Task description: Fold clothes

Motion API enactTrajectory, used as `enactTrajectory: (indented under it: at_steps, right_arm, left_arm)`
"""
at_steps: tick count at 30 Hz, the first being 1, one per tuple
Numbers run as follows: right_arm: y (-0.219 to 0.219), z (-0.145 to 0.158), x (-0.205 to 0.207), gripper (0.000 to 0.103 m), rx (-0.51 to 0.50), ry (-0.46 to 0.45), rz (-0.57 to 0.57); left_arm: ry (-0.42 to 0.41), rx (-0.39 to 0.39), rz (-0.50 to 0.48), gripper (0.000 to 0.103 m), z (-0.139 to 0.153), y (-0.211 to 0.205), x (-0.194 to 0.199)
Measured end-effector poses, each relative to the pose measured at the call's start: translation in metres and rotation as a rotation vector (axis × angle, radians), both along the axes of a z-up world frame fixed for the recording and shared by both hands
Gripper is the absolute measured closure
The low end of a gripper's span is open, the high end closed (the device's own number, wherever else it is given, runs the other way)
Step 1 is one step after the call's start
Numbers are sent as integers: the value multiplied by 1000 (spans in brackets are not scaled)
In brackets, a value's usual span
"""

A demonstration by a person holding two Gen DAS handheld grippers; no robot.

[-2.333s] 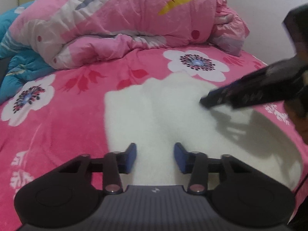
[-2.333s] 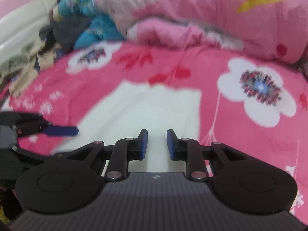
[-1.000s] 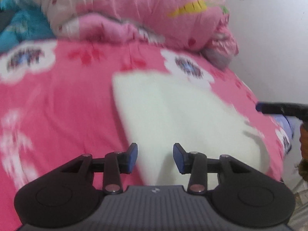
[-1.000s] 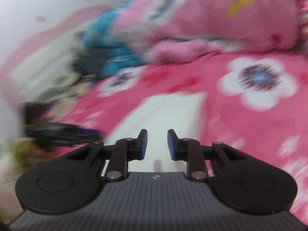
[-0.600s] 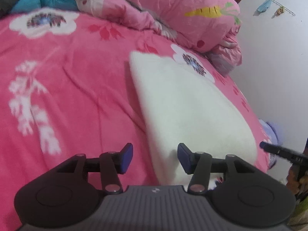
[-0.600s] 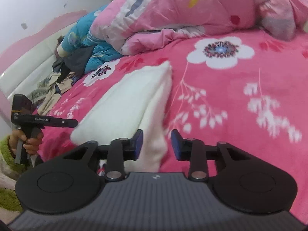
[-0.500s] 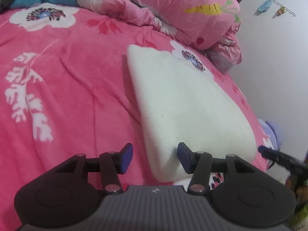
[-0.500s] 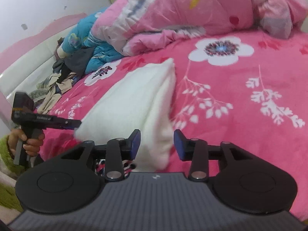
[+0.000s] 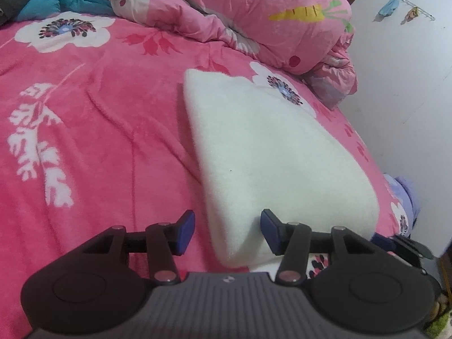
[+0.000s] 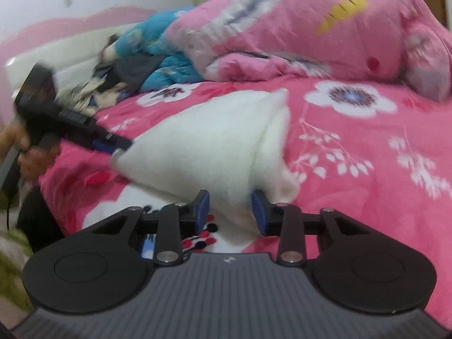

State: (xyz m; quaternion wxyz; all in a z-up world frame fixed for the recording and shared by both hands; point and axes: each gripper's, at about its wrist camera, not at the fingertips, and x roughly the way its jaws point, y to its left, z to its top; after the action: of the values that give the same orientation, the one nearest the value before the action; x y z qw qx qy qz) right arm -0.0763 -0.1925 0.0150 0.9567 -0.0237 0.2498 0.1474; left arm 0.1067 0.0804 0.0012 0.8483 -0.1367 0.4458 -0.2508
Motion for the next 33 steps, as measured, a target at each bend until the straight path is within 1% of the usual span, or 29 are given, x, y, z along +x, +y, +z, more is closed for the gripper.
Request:
enactTrajectory:
  at_steps: [1,2,5,8,10,13,16,17,18,19,21,23,24,25,27,29,30,32,33]
  right_arm:
    - [1,2,-5,82,-28,-19,6]
    - [-1,4,-8,82,-26,-26,4]
    - [-11,4,-12,84,39,-33,-9]
    - [-12,-2,-8,85,59,-27,14]
    - [-12,-9,-2,85,70,-26,29]
    - [-16,-16,7,85,101,-39,42]
    - [-25,-22,10,87,151,-42,54]
    - [-26,-23,8,87,164,-38,59]
    - [-25,-22,5,89,152,-39,71]
    - [-24,-22,2,94,139,-39,82]
    - [-22,-20,-4,95,115,-41,103]
    - [-24,-19,-9,97,107,-49,101]
    - [-29,-20,-10,100,127,-42,93]
    - [-34,-21,-10,100,148,-37,84]
    - [-39,-22,-9,100,186,-36,75]
    - [-41,-24,-8,98,216,-40,74]
    - [-41,-24,-8,97,209,-52,77]
    - [-40,-24,-9,96,194,-74,85]
    - [-42,-25,-10,93,194,-73,89]
  left_arm:
    - [-4,7,1,50,1,-1,-1]
    - [-7,12,0,50,1,-2,-1]
    - [0,22,4,50,1,-4,2]
    - [-3,45,2,50,4,-8,4]
    - [-32,88,-5,51,9,-12,2]
    - [-121,156,-40,51,27,-25,-4]
    - [-197,174,-145,50,49,-52,-5]
    - [-230,190,-198,50,56,-68,-5]
    - [-261,205,-256,50,62,-85,-4]
    - [-293,219,-324,49,67,-105,-3]
    - [-347,248,-476,48,74,-147,-2]
    - [-398,295,-634,48,77,-187,-3]
    - [-428,322,-713,48,78,-206,-4]
    - [-453,339,-778,48,78,-221,-5]
    - [-448,353,-867,48,76,-241,-2]
    - [-418,369,-903,48,73,-252,6]
    - [-404,379,-912,48,72,-256,10]
    - [-389,389,-897,48,72,-256,16]
    - [-381,387,-884,48,73,-254,18]
